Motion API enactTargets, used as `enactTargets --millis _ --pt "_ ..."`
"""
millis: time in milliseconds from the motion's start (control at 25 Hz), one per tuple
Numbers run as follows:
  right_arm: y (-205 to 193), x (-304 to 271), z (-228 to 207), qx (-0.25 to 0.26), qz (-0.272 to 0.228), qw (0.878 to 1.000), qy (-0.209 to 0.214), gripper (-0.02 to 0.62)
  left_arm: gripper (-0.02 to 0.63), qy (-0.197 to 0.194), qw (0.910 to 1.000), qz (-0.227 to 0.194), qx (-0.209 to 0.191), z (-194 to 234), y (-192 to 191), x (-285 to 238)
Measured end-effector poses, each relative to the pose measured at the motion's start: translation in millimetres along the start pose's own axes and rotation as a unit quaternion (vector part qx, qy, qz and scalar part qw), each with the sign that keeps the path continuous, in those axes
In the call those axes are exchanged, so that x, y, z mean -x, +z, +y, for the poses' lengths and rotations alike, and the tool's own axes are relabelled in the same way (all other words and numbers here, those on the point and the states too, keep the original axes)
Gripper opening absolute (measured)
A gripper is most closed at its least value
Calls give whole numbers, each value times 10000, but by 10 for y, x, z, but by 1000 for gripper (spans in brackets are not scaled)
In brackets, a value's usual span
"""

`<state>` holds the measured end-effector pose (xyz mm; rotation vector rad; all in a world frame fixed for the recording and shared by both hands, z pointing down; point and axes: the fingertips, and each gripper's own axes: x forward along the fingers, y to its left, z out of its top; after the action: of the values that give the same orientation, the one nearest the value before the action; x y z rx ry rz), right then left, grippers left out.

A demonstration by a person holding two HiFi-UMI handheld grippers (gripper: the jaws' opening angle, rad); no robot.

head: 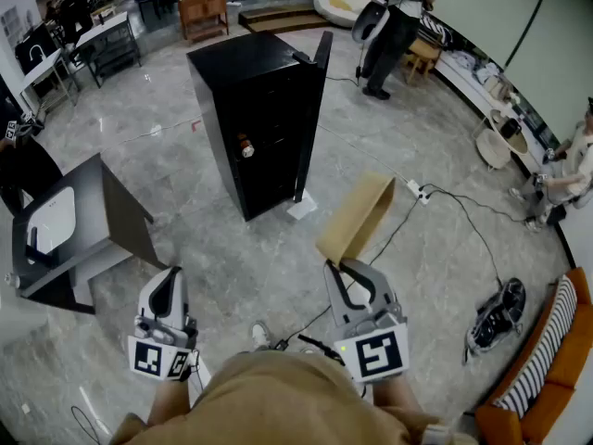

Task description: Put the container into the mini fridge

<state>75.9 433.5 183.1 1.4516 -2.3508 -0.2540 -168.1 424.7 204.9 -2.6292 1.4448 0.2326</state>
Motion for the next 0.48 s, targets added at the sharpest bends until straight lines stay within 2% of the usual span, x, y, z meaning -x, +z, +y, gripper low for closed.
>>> enactTargets --millis 200,480 --pt "-24 8 -62 4 2 10000 23 11 2 112 9999 -32 37 18 -7 -53" --pt "11 -57 -154 46 14 10000 -47 12 2 -18 9999 -107 77 17 -27 -228"
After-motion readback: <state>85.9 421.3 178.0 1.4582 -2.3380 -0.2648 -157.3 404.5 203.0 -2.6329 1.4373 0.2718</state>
